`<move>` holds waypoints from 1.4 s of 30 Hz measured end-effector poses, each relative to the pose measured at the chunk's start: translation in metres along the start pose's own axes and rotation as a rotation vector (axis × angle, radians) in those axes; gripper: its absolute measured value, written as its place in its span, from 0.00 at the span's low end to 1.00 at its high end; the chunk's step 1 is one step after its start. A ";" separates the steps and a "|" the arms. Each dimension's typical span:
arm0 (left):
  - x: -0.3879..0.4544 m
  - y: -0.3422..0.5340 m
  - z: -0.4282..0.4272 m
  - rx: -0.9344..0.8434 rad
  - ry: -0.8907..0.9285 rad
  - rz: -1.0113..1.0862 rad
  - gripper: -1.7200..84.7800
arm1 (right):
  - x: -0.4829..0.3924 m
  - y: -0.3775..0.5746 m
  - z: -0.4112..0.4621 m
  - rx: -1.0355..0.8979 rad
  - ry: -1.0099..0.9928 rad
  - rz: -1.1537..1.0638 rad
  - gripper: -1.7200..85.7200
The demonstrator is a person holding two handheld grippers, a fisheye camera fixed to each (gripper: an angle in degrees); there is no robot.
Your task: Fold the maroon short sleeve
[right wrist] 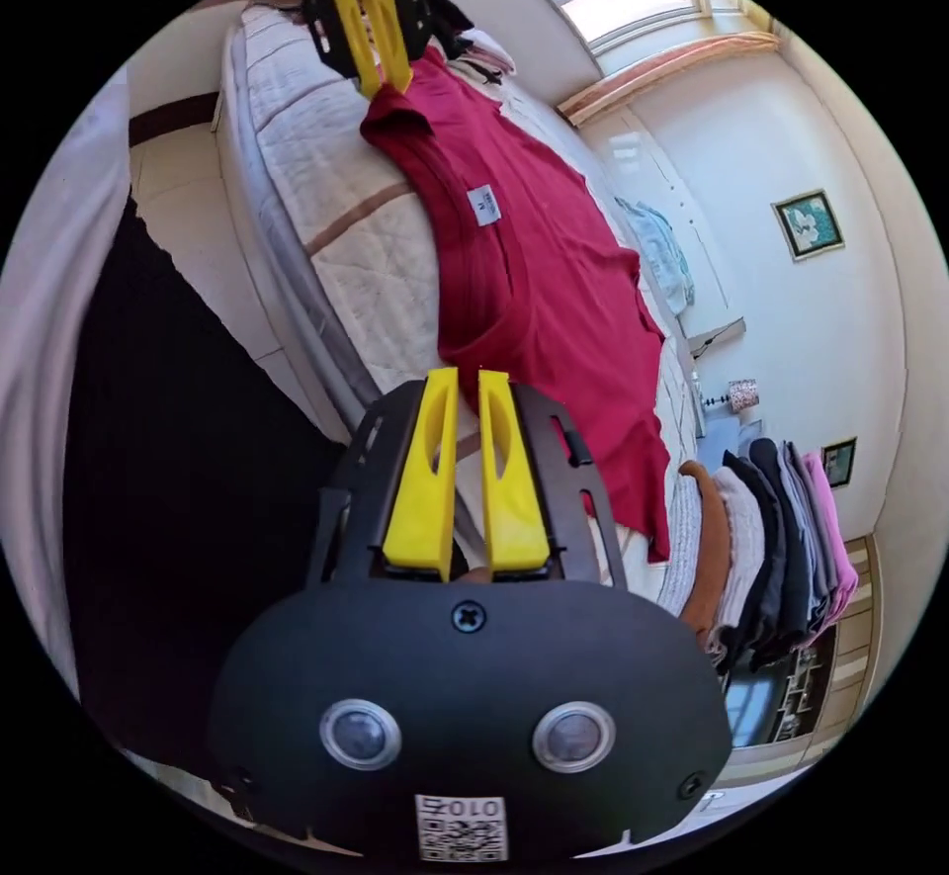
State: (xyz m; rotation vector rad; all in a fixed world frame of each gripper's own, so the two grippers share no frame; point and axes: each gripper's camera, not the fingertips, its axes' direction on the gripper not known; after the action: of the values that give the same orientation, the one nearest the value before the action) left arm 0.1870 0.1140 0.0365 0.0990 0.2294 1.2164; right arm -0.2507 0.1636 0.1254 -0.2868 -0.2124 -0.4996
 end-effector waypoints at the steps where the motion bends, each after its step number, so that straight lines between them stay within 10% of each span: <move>1: -0.006 0.003 -0.004 0.021 0.016 -0.024 0.03 | 0.011 0.004 -0.007 0.029 -0.008 0.042 0.07; 26: -0.040 0.029 0.043 -0.066 0.377 -0.060 0.07 | 0.100 0.070 0.042 -0.063 -0.429 0.046 0.06; 32: -0.117 0.102 0.014 0.136 0.556 -0.520 0.08 | 0.199 0.132 0.026 0.019 -0.355 0.428 0.07; 36: -0.183 0.177 0.026 -0.092 0.193 -1.057 0.11 | 0.266 0.177 0.041 -0.032 -0.117 0.742 0.11; 42: -0.227 0.230 0.087 -0.250 0.236 -1.315 0.15 | 0.333 0.225 0.102 -0.067 -0.270 1.080 0.15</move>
State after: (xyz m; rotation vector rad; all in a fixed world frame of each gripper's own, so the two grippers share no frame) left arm -0.0786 -0.0144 0.1945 -0.3743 0.2713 -0.0680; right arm 0.1334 0.2385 0.2616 -0.4840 -0.2685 0.6061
